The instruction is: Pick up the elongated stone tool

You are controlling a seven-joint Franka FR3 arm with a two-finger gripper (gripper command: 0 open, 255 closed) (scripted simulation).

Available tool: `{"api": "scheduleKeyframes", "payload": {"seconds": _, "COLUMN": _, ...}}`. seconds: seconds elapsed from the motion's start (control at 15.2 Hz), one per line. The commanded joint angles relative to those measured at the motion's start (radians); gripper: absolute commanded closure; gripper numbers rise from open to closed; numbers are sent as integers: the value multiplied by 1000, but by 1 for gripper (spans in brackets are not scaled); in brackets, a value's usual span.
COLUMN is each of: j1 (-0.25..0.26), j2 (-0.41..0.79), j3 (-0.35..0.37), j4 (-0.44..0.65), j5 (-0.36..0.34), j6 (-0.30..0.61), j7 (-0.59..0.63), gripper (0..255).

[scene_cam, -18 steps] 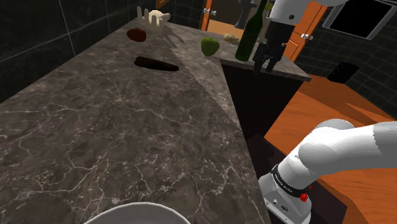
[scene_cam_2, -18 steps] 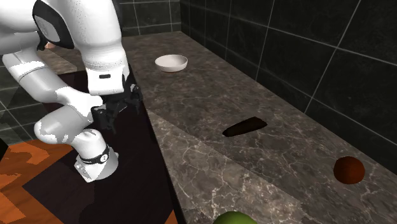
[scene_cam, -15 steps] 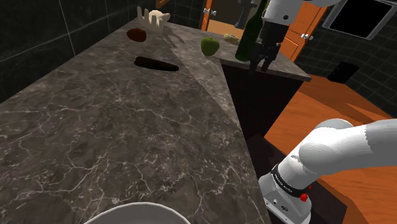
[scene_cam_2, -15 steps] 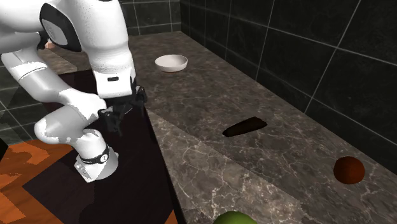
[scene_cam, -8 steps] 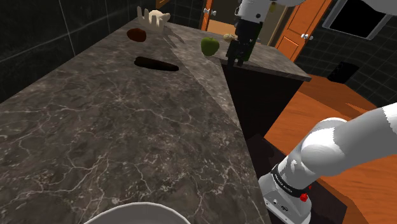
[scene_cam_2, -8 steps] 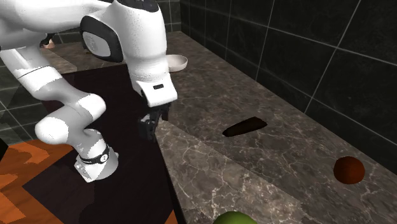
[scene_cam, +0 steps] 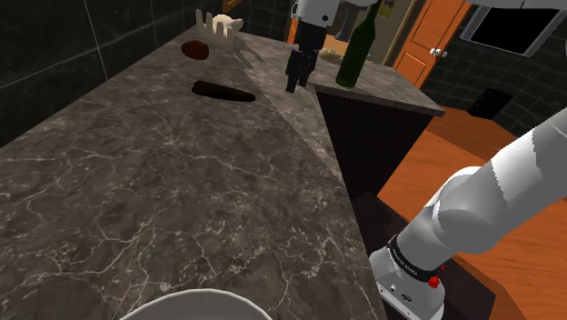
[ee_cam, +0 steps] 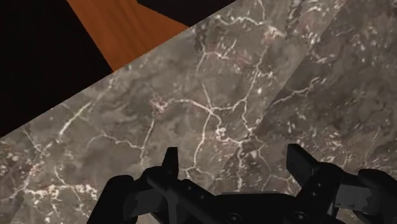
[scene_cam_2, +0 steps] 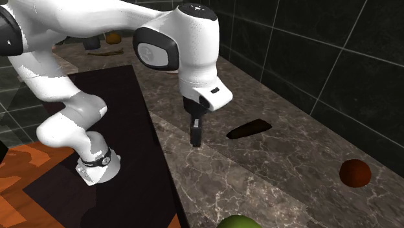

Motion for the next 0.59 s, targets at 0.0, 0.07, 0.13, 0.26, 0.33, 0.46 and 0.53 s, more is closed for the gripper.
{"api": "scheduleKeyframes", "payload": {"seconds": 0.0, "j1": 13, "j2": 51, "j3": 8, "j4": 45, "j5": 5, "j6": 13, "j7": -37, "gripper": 0}}
{"api": "scheduleKeyframes", "payload": {"seconds": 0.07, "j1": 20, "j2": 84, "j3": 14, "j4": 76, "j5": 7, "j6": 18, "j7": -52, "gripper": 0}}
{"api": "scheduleKeyframes", "payload": {"seconds": 0.13, "j1": 27, "j2": 116, "j3": 20, "j4": 109, "j5": 9, "j6": 22, "j7": -67, "gripper": 0}}
{"api": "scheduleKeyframes", "payload": {"seconds": 0.26, "j1": 41, "j2": 180, "j3": 33, "j4": 176, "j5": 11, "j6": 26, "j7": -95, "gripper": 0}}
{"api": "scheduleKeyframes", "payload": {"seconds": 0.33, "j1": 48, "j2": 211, "j3": 40, "j4": 211, "j5": 11, "j6": 27, "j7": -109, "gripper": 0}}
{"api": "scheduleKeyframes", "payload": {"seconds": 0.46, "j1": 62, "j2": 275, "j3": 54, "j4": 283, "j5": 10, "j6": 26, "j7": -135, "gripper": 0}}
{"api": "scheduleKeyframes", "payload": {"seconds": 0.53, "j1": 69, "j2": 307, "j3": 62, "j4": 321, "j5": 8, "j6": 24, "j7": -148, "gripper": 0}}
